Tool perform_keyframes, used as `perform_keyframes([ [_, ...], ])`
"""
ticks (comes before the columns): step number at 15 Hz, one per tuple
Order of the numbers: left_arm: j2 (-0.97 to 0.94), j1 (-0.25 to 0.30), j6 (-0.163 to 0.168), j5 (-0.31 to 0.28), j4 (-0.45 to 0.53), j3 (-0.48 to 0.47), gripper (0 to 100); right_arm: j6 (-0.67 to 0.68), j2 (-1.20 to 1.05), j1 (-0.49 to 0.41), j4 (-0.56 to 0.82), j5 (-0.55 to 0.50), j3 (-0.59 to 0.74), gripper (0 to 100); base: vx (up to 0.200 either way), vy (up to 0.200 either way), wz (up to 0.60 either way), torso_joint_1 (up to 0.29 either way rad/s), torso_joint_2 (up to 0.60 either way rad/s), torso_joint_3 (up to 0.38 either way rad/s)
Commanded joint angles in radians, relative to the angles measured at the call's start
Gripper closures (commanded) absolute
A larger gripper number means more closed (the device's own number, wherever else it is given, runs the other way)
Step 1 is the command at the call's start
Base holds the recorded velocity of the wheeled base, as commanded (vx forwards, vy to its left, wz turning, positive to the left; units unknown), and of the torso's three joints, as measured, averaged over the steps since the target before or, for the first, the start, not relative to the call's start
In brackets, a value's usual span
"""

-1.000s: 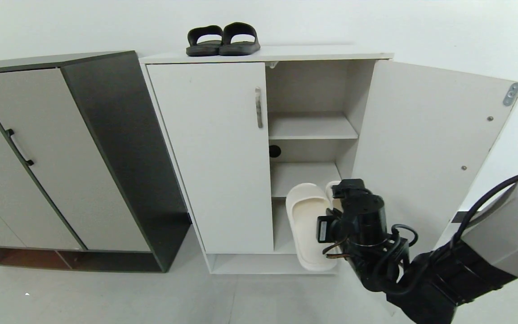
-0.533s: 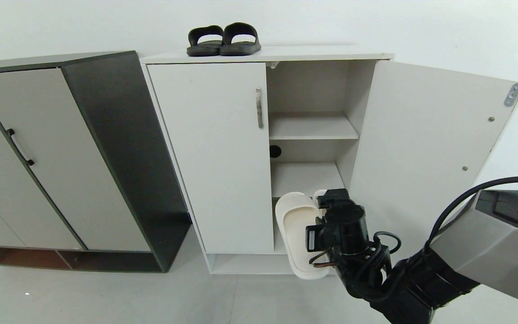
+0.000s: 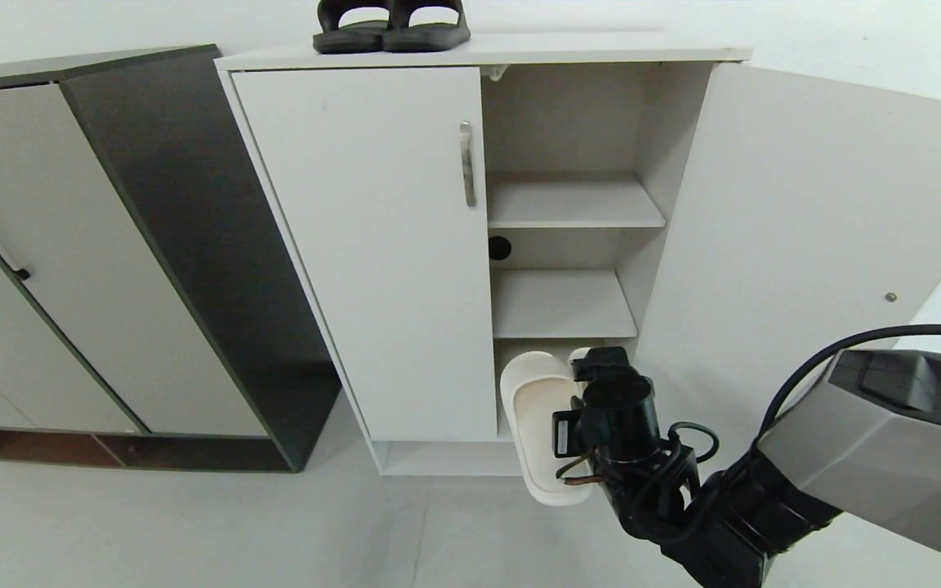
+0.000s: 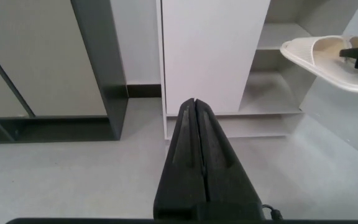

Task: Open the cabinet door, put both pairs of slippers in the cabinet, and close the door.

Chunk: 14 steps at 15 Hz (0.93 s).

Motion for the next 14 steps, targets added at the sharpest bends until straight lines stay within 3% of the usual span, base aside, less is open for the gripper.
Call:
perform_keyframes([
  [1, 0.002, 0.000, -0.001, 0.000, 0.000, 0.000, 100, -0.007, 0.030, 0.000, -0.028, -0.009, -0.003, 100, 0.000, 0.000, 0.00, -0.002, 0.00, -0.198],
  [3, 0.002, 0.000, -0.001, 0.000, 0.000, 0.000, 100, -0.076, 0.039, 0.000, -0.123, -0.039, 0.019, 100, 0.000, 0.000, 0.00, 0.002, 0.01, -0.190],
  [4, 0.002, 0.000, -0.001, 0.000, 0.000, 0.000, 100, -0.154, 0.079, -0.005, -0.266, -0.050, 0.032, 100, 0.000, 0.000, 0.00, -0.002, 0.01, -0.198],
  [6, 0.000, 0.000, -0.001, 0.000, 0.000, 0.000, 100, -0.217, 0.143, -0.025, -0.416, -0.058, 0.025, 100, 0.000, 0.000, 0.00, 0.002, 0.00, -0.110],
  [14, 0.002, 0.000, -0.001, 0.001, 0.000, 0.000, 100, -0.211, 0.151, -0.043, -0.419, -0.056, 0.008, 100, 0.000, 0.000, 0.00, 0.000, 0.00, 0.000],
])
